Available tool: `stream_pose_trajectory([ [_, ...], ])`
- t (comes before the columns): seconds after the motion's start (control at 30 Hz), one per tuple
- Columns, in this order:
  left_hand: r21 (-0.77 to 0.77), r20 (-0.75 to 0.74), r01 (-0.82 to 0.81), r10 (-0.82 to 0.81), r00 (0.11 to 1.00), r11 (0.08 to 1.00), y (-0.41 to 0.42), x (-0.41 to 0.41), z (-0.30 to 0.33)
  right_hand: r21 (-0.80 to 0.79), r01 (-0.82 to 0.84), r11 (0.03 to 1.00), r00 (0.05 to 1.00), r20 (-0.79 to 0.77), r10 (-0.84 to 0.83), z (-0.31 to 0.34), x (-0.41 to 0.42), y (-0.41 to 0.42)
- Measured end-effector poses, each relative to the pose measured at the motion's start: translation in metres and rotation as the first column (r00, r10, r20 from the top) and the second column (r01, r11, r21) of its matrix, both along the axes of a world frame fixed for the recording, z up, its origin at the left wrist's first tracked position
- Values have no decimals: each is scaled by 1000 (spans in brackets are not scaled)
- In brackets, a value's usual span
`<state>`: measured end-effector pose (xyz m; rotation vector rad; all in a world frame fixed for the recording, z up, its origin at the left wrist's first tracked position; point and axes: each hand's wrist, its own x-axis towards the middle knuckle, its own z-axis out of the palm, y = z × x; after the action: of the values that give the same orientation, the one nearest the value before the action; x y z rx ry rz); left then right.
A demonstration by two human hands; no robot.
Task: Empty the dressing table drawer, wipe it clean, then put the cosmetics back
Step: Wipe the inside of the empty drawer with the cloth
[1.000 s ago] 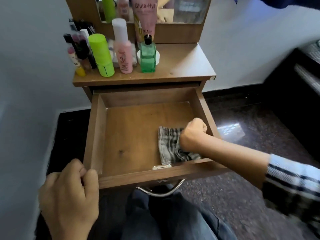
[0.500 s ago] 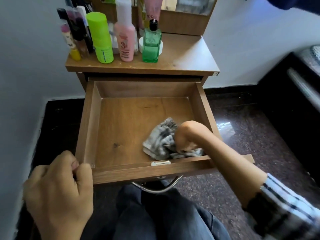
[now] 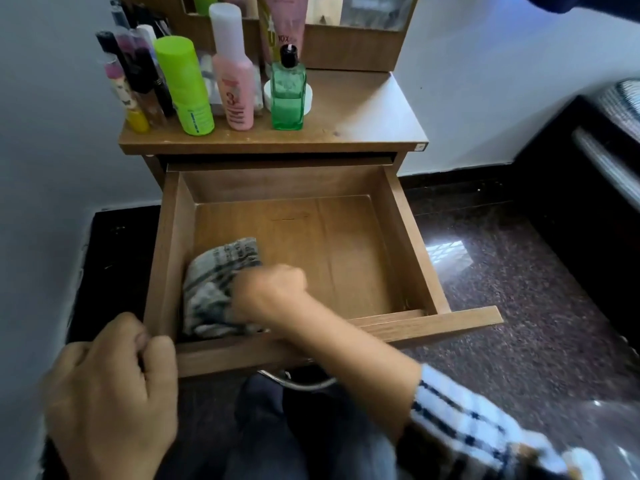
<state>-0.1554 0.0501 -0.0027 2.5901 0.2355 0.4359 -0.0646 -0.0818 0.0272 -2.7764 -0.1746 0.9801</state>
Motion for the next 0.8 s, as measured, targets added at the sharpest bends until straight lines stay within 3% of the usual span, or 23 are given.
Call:
stream_pose_trajectory([
  [0.2, 35, 4, -34, 34, 999, 999, -5, -3, 6, -331, 37, 943, 995, -78, -67, 12, 0, -89],
  [0.3, 79, 28, -22, 20, 999, 997, -6, -4, 7, -421, 69, 905, 998, 20, -66, 10, -7, -113],
  [0.4, 77, 60, -26, 21, 998, 997, -8, -5, 12, -311, 40, 950, 985, 171, 15, 3, -8, -123],
  [0.5, 88, 71, -34, 28, 997, 996, -10, -5, 13, -132, -147, 980, 978, 126, 164, -1, -4, -129],
  [0.6, 96, 81, -44, 37, 996, 994, -11, -5, 14, -27, -198, 980, 961, 191, 199, -2, -2, -129],
  [0.8, 100, 74, -78, 70, 995, 992, -13, -5, 13, -54, -345, 937, 939, -26, 344, 3, 17, -89],
])
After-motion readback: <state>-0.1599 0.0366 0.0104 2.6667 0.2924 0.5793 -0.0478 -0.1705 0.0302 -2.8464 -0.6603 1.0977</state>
